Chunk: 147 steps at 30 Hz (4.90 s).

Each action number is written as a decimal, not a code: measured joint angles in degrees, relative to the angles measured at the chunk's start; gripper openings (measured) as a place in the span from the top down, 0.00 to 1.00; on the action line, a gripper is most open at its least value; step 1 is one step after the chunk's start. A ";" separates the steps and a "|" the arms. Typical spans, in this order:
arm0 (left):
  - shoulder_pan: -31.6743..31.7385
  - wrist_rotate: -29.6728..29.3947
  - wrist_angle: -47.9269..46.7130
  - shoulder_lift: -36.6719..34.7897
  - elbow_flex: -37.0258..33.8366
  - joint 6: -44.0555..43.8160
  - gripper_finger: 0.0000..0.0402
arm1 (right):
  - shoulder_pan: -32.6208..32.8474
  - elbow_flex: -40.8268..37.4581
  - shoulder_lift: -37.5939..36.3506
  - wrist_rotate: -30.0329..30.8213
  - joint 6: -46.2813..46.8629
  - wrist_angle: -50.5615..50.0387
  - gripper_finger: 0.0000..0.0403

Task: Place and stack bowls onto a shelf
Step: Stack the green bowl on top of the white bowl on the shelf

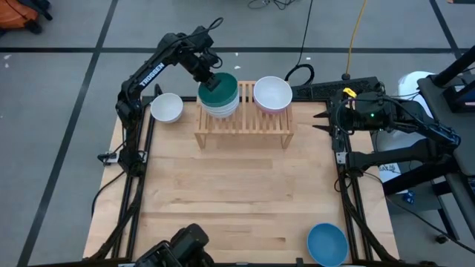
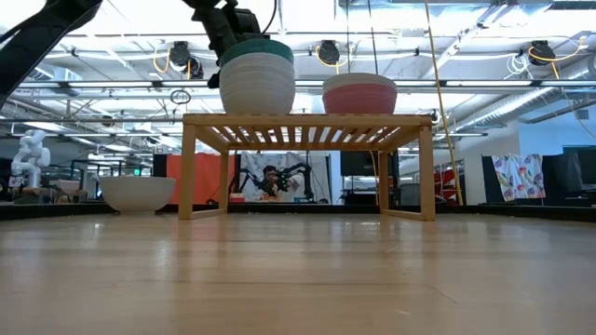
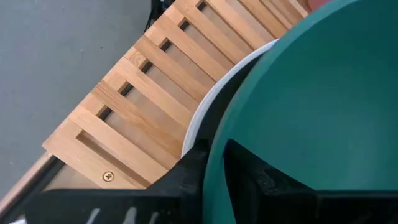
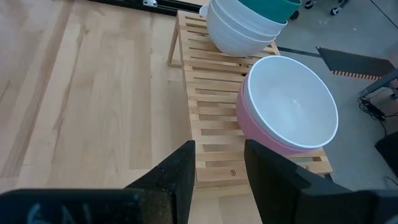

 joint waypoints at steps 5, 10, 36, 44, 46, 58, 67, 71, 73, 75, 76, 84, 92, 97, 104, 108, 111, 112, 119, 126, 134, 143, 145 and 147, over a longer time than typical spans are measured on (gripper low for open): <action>-0.03 0.02 0.11 -0.56 -0.11 -1.13 0.85 | 0.00 0.00 -0.02 0.00 0.02 0.01 0.67; -0.07 -0.07 0.16 -3.11 -0.11 -1.45 0.85 | 0.00 0.00 -0.02 0.01 0.02 0.01 0.67; -1.91 -0.48 1.51 -5.46 -0.04 0.53 0.84 | 0.00 0.00 -0.04 0.02 -0.11 1.36 0.67; -1.91 -3.39 1.57 -5.46 -0.04 -3.85 0.84 | 0.00 0.00 -0.04 0.04 -0.13 1.38 0.67; -1.91 -3.49 1.57 -5.46 -0.04 -5.24 0.84 | 0.00 0.00 -0.04 0.04 -0.13 1.36 0.67; -1.91 -1.55 -3.40 -5.57 -0.04 -6.62 0.84 | 0.00 0.00 -0.04 0.04 -0.17 1.34 0.67; -1.80 -1.75 -3.19 -5.60 -0.04 -6.10 0.84 | 0.02 0.00 -0.04 0.07 -1.68 1.32 0.67; -1.80 -1.75 -3.19 -5.60 -0.04 -5.85 0.84 | 0.00 0.00 -0.04 0.07 -1.69 1.32 0.67; -1.80 -1.75 -3.19 -5.60 -0.04 -5.72 0.84 | 0.00 0.00 -0.04 0.07 -1.70 1.32 0.67; -1.80 -1.75 -3.19 -5.62 -0.04 -5.68 0.84 | 0.00 0.00 -0.04 0.07 -1.69 1.32 0.67; -1.80 -1.74 -3.21 -5.64 -0.04 -5.67 0.84 | 0.01 0.00 -0.04 0.07 -1.70 1.32 0.67; -1.80 -1.68 -3.21 -5.66 -0.04 -4.62 0.89 | 0.01 0.00 -0.04 0.07 -1.70 1.32 0.67; -3.22 -1.90 -2.87 -5.66 -0.04 -0.50 0.93 | 0.01 0.00 -0.04 0.07 -1.69 1.32 0.67; -4.15 -1.90 -2.75 -5.66 -0.04 0.53 0.93 | 0.00 0.00 -0.04 0.07 -1.68 1.32 0.67; -4.01 -1.95 -2.52 -5.66 -0.04 0.75 0.93 | 0.00 0.00 -0.04 0.07 -1.68 2.92 0.67; -3.88 -1.97 -1.50 -5.66 -0.04 0.68 0.93 | 0.02 0.00 -0.04 0.07 -1.88 4.25 0.67; -3.88 -1.99 -1.19 -5.66 -0.04 0.46 0.93 | 0.00 0.00 -0.04 0.07 -1.89 4.20 0.67; -3.88 -1.99 -1.22 -5.66 -0.04 0.46 0.93 | 0.02 0.00 -0.04 0.07 -1.88 4.08 0.67; -3.68 -3.46 -1.16 -5.66 -0.04 0.66 0.93 | 0.01 0.00 -0.04 0.07 -1.89 3.85 0.67; -3.83 -3.98 -0.95 -5.66 -0.04 1.58 0.92 | 0.00 0.00 -0.04 0.07 -1.90 3.85 0.67; -3.83 -3.97 -0.26 -5.66 -0.04 -1.01 0.80 | 0.02 0.00 -0.04 0.07 -1.90 3.85 0.67; -3.83 -3.98 -0.13 -5.66 -0.04 -1.76 0.78 | 0.02 0.00 -0.04 0.07 -2.97 3.85 0.67; -3.83 -3.98 -0.13 -5.66 -0.04 -2.67 0.78 | 0.02 0.00 -0.04 0.07 -2.97 3.85 0.67; -3.83 -3.98 -0.13 -5.66 -0.04 -2.82 0.78 | 0.02 0.00 -0.04 0.07 -2.97 3.85 0.67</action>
